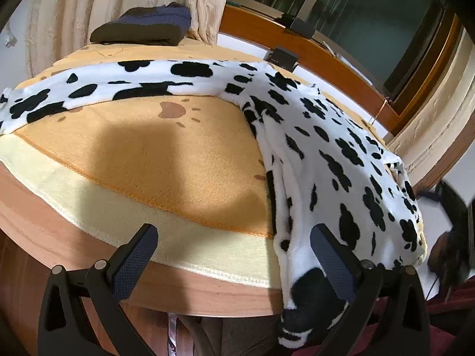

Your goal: Fold clothes

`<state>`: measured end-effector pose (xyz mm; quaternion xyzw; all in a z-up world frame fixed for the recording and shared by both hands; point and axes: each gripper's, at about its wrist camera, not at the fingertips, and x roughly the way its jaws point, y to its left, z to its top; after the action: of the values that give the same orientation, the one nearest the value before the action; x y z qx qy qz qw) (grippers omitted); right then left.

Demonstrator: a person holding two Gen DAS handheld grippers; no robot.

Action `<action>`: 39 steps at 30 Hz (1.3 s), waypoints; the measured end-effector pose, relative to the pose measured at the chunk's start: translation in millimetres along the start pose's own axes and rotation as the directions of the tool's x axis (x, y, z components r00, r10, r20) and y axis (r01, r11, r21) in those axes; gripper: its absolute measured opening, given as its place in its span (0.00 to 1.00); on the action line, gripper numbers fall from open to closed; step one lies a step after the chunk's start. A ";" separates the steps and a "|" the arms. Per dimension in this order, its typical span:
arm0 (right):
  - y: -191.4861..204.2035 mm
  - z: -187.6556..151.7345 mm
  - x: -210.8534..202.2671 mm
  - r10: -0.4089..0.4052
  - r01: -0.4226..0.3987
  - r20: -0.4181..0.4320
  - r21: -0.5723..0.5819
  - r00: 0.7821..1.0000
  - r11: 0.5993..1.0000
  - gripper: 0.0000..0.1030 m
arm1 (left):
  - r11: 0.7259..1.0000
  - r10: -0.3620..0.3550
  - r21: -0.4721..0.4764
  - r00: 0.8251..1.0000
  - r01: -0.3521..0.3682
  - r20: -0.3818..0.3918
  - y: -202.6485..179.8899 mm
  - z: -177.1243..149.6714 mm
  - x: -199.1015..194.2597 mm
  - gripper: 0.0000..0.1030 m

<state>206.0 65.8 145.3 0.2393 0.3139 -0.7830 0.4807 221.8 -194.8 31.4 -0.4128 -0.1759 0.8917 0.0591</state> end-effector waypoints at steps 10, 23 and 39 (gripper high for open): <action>98.3 27.3 76.4 0.064 -0.078 -0.052 -0.349 0.997 0.934 0.81 | 0.980 -0.074 -0.180 0.996 0.081 0.042 36.1 7.4 0.3 1.00; 61.9 11.3 82.9 0.188 -0.199 -0.130 -0.083 0.974 0.976 0.21 | 0.982 -0.024 -0.185 0.998 0.033 0.055 53.0 22.5 4.7 1.00; 46.5 8.3 47.5 0.286 -0.287 -0.049 0.002 0.957 0.958 0.80 | 0.994 -0.064 -0.090 0.995 0.057 -0.076 -3.5 113.7 94.0 1.00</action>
<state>227.3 15.4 106.7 0.3000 0.2894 -0.6984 0.5818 74.3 -198.2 33.3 -0.4445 -0.2251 0.8638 0.0750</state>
